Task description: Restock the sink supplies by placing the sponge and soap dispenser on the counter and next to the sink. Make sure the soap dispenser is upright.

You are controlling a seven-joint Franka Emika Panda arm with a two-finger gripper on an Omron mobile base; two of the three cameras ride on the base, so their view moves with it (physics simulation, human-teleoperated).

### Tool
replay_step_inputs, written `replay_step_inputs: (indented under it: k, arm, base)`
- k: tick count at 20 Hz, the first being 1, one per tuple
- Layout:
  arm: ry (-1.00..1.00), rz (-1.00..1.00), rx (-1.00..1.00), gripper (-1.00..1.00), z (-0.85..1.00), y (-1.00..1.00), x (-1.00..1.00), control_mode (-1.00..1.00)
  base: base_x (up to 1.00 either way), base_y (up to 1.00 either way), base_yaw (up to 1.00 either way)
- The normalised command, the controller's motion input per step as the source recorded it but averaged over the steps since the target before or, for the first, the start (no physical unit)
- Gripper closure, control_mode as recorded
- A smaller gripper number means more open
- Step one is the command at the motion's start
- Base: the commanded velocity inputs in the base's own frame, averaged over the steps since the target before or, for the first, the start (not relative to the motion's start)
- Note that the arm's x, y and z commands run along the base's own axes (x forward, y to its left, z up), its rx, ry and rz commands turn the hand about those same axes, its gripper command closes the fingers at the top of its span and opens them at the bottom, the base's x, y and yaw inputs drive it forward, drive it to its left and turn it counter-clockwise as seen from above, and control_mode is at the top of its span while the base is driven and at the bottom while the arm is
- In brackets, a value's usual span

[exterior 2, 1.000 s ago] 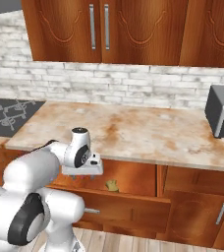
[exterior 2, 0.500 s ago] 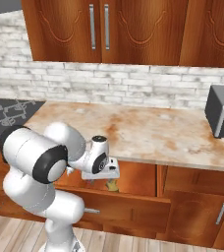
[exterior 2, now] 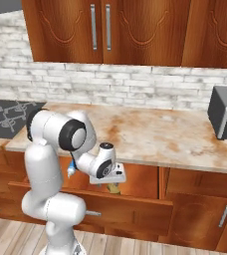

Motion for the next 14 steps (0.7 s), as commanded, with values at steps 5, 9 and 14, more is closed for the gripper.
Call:
replay_step_inputs:
  k: [5, 9, 14]
  arm:
    - [-0.01, 0.02, 0.00, -1.00, -0.36, -0.20, 0.31, -1.00]
    - [0.00, 0.02, 0.00, -1.00, -0.41, -0.10, 0.37, -1.00]
    - [-0.01, 0.02, 0.00, -1.00, -0.32, -0.01, 0.34, -1.00]
  base:
    - [0.00, 0.00, 0.00]
    - [0.00, 0.00, 0.00]
    - [0.00, 0.00, 0.00]
